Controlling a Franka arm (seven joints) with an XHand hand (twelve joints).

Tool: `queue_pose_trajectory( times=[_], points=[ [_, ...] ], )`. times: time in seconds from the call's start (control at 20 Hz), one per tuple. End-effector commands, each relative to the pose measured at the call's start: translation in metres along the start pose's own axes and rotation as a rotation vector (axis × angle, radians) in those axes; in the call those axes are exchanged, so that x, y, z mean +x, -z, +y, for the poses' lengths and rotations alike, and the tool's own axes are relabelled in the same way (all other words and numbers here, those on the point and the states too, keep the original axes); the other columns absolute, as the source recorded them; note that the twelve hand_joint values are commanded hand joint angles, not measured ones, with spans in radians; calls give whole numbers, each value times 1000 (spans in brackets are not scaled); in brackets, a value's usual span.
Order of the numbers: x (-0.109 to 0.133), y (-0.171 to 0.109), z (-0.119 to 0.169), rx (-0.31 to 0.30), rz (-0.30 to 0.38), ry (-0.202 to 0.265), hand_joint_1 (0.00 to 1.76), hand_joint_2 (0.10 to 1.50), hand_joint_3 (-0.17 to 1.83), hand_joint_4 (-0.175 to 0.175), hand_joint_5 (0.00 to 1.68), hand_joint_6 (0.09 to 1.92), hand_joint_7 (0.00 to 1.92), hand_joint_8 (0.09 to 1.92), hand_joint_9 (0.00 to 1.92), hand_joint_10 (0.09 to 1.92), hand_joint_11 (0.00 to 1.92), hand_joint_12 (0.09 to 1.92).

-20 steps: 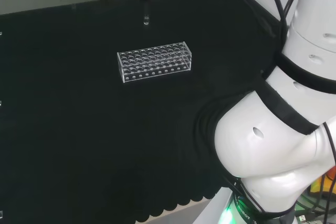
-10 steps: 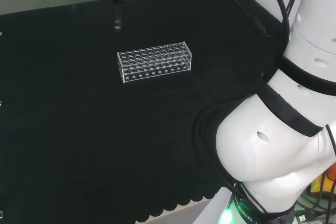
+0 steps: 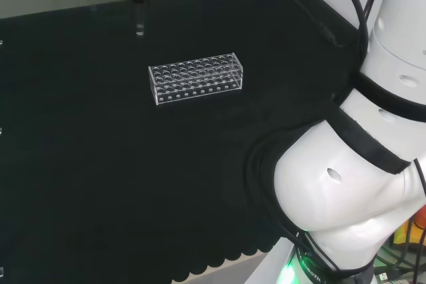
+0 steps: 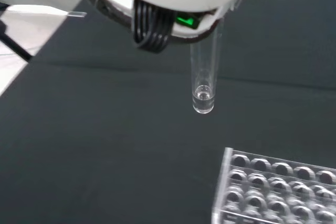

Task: Shake the test tube.

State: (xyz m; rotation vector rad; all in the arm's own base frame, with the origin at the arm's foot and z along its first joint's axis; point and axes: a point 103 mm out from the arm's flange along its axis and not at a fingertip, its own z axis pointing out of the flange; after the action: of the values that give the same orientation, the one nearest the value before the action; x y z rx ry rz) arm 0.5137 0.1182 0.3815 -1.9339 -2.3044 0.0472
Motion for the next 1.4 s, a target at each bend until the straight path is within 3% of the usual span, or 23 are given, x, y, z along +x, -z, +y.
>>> queue_pose_trajectory(
  times=[0.05, 0.4, 0.75, 1.05, 1.4],
  points=[
    [-57, -6, -9, 19, -62, -127, 1235, 621, 632, -175, 1441, 334, 1813, 381, 1740, 304, 1354, 750],
    [-138, -9, -28, 58, -144, -320, 1235, 620, 633, -175, 1442, 333, 1814, 381, 1741, 303, 1353, 750],
    [-183, 1, -40, 60, -189, -431, 1235, 618, 635, -175, 1443, 332, 1814, 381, 1742, 302, 1354, 751],
    [-179, 2, -38, 56, -175, -417, 1235, 618, 636, -175, 1443, 331, 1815, 381, 1743, 302, 1353, 751],
    [-125, -9, -18, 59, -112, -311, 1235, 617, 637, -175, 1444, 331, 1816, 381, 1744, 301, 1353, 752]
  ],
)
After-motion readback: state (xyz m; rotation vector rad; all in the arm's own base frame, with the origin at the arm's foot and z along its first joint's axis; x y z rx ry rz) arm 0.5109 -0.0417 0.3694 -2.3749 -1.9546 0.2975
